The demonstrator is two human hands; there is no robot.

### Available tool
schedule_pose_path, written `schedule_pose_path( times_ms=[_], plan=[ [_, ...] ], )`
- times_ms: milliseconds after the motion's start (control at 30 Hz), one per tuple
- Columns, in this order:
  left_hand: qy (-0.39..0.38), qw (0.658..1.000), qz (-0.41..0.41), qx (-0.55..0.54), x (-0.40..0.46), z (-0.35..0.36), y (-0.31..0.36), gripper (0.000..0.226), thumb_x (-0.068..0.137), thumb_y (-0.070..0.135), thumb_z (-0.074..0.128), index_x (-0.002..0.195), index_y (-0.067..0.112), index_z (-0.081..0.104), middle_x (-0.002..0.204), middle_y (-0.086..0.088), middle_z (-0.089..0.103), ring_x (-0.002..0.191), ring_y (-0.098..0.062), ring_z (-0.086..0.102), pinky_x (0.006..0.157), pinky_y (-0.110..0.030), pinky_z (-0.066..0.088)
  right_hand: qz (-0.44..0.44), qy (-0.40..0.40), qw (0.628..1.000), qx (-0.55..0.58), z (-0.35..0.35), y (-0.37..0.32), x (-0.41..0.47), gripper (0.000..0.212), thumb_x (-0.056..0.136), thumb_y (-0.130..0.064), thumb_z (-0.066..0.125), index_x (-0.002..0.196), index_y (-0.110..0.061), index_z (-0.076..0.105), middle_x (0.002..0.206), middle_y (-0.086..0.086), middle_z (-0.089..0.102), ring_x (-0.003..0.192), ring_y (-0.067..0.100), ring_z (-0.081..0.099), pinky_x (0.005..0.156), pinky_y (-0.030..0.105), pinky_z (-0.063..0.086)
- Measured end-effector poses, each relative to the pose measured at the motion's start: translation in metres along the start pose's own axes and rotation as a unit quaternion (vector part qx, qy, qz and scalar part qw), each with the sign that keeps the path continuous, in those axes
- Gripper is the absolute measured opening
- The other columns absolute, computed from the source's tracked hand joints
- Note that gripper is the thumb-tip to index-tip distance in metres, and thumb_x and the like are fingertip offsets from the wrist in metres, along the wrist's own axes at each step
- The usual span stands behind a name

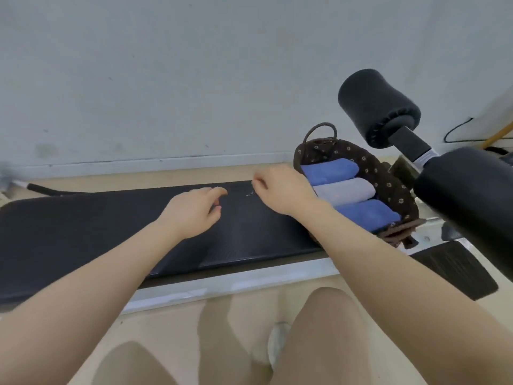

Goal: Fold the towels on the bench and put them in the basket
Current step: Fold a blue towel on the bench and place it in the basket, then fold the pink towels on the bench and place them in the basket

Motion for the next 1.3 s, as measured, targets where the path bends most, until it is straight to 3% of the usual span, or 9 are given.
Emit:
schedule_pose_path(
  times_ms=[67, 200, 333, 567, 667, 800, 900, 1067, 1300],
  plan=[
    [0.015, 0.998, -0.031, -0.050, -0.006, 0.001, -0.029, 0.044, 0.094, 0.026, 0.042, 0.138, 0.024, 0.038, 0.125, 0.005, 0.056, 0.099, -0.016, 0.057, 0.083, -0.031, 0.045, -0.013, -0.028, 0.999, 0.009, 0.030, -0.022, 0.019, 0.025, 0.096, -0.021, 0.036, 0.085, -0.010, 0.055, 0.075, 0.003, 0.053, 0.077, 0.028, 0.051, 0.060, 0.030, 0.034],
    [0.030, 0.991, -0.051, -0.117, -0.009, 0.010, -0.081, 0.047, 0.092, 0.025, 0.047, 0.139, 0.022, 0.038, 0.133, 0.001, 0.050, 0.084, -0.013, 0.053, 0.086, -0.034, 0.047, -0.019, 0.013, 0.999, 0.046, 0.075, -0.057, 0.053, 0.026, 0.095, -0.022, 0.038, 0.112, -0.016, 0.057, 0.103, 0.005, 0.065, 0.093, 0.028, 0.059, 0.076, 0.039, 0.048],
    [0.049, 0.974, -0.111, -0.193, -0.015, 0.030, -0.143, 0.037, 0.092, 0.022, 0.048, 0.128, 0.018, 0.050, 0.117, 0.002, 0.058, 0.080, -0.014, 0.055, 0.080, -0.030, 0.045, 0.023, 0.016, 0.995, 0.096, 0.116, -0.077, 0.091, 0.026, 0.093, -0.018, 0.041, 0.114, -0.017, 0.057, 0.096, 0.005, 0.067, 0.091, 0.027, 0.060, 0.078, 0.041, 0.050],
    [0.015, 0.950, -0.211, -0.232, -0.071, -0.038, -0.211, 0.041, 0.094, 0.021, 0.046, 0.134, 0.018, 0.046, 0.125, 0.001, 0.055, 0.089, -0.015, 0.057, 0.086, -0.031, 0.045, -0.002, -0.133, 0.986, 0.098, 0.090, -0.171, 0.130, 0.029, 0.091, -0.015, 0.039, 0.107, -0.018, 0.063, 0.094, 0.004, 0.069, 0.087, 0.022, 0.062, 0.079, 0.038, 0.053],
    [0.003, 0.948, -0.251, -0.197, -0.122, -0.112, -0.240, 0.042, 0.095, 0.023, 0.042, 0.136, 0.022, 0.041, 0.130, 0.003, 0.052, 0.104, -0.017, 0.056, 0.088, -0.034, 0.046, -0.059, -0.192, 0.976, 0.086, 0.037, -0.257, 0.145, 0.024, 0.092, -0.018, 0.040, 0.099, -0.016, 0.063, 0.087, 0.003, 0.068, 0.081, 0.022, 0.061, 0.075, 0.036, 0.053],
    [-0.011, 0.914, -0.342, -0.217, -0.227, -0.217, -0.287, 0.041, 0.095, 0.024, 0.042, 0.136, 0.023, 0.041, 0.130, 0.003, 0.052, 0.106, -0.020, 0.055, 0.085, -0.030, 0.043, -0.164, -0.279, 0.946, -0.001, -0.024, -0.397, 0.150, 0.020, 0.095, -0.020, 0.037, 0.087, -0.019, 0.055, 0.070, -0.011, 0.051, 0.060, 0.007, 0.048, 0.062, 0.029, 0.044],
    [-0.045, 0.889, -0.393, -0.232, -0.324, -0.291, -0.326, 0.044, 0.094, 0.024, 0.046, 0.137, 0.021, 0.039, 0.133, -0.002, 0.050, 0.107, -0.023, 0.055, 0.090, -0.030, 0.041, -0.262, -0.338, 0.900, -0.083, -0.051, -0.510, 0.137, 0.024, 0.095, -0.019, 0.035, 0.098, -0.013, 0.058, 0.088, 0.001, 0.059, 0.079, 0.021, 0.056, 0.078, 0.035, 0.049],
    [0.008, 0.824, -0.524, -0.213, -0.490, -0.387, -0.393, 0.043, 0.093, 0.019, 0.048, 0.135, 0.013, 0.042, 0.135, -0.007, 0.047, 0.111, -0.025, 0.055, 0.091, -0.025, 0.037, -0.340, -0.378, 0.860, -0.048, -0.045, -0.683, 0.107, 0.022, 0.094, -0.019, 0.040, 0.095, -0.011, 0.060, 0.090, 0.005, 0.061, 0.085, 0.024, 0.058, 0.077, 0.037, 0.050],
    [0.064, 0.743, -0.631, -0.212, -0.640, -0.424, -0.482, 0.037, 0.093, 0.019, 0.047, 0.129, 0.013, 0.047, 0.122, -0.003, 0.059, 0.091, -0.019, 0.053, 0.086, -0.027, 0.040, -0.428, -0.406, 0.807, 0.028, 0.001, -0.887, 0.089, 0.023, 0.090, -0.012, 0.045, 0.098, -0.005, 0.065, 0.101, 0.013, 0.068, 0.093, 0.027, 0.060, 0.080, 0.031, 0.046]
  ],
)
Point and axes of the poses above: each hand's wrist, its own x-axis towards the middle knuckle, its own z-axis out of the palm, y = z × x, the point moved 6 cm from there along x, towards the middle knuckle
